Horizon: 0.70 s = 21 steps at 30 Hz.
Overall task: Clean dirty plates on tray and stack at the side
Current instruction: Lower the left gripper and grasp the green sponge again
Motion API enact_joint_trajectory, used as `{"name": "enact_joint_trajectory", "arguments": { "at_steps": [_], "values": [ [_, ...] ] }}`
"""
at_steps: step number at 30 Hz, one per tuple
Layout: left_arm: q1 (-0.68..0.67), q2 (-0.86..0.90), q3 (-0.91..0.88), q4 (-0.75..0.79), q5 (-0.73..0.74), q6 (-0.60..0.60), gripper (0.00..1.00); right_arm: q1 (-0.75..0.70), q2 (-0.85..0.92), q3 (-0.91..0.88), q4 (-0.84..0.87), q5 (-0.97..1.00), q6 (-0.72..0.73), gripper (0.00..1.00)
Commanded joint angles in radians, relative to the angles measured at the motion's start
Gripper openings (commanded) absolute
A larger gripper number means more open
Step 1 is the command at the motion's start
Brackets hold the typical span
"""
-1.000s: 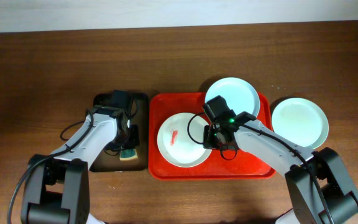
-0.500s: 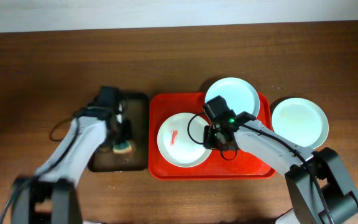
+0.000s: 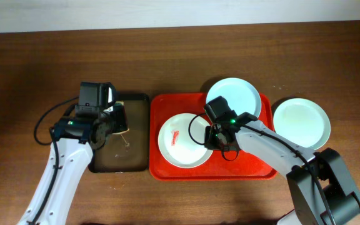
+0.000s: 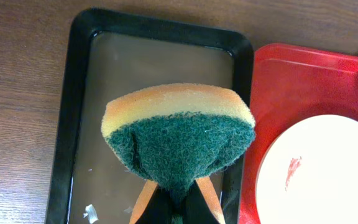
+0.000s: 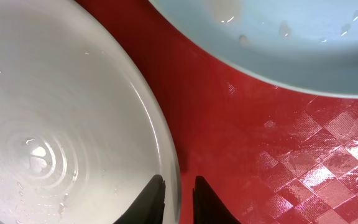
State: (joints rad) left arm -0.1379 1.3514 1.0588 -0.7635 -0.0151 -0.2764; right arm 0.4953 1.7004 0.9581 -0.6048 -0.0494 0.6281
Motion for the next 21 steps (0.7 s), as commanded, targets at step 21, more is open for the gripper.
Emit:
{"name": "enact_joint_trajectory", "arguments": {
  "at_steps": [21],
  "values": [
    [-0.006,0.214,0.026,0.003,0.0,0.036,0.0,0.008,-0.003,-0.006,0.0,0.002,0.005,0.33]
  ]
}}
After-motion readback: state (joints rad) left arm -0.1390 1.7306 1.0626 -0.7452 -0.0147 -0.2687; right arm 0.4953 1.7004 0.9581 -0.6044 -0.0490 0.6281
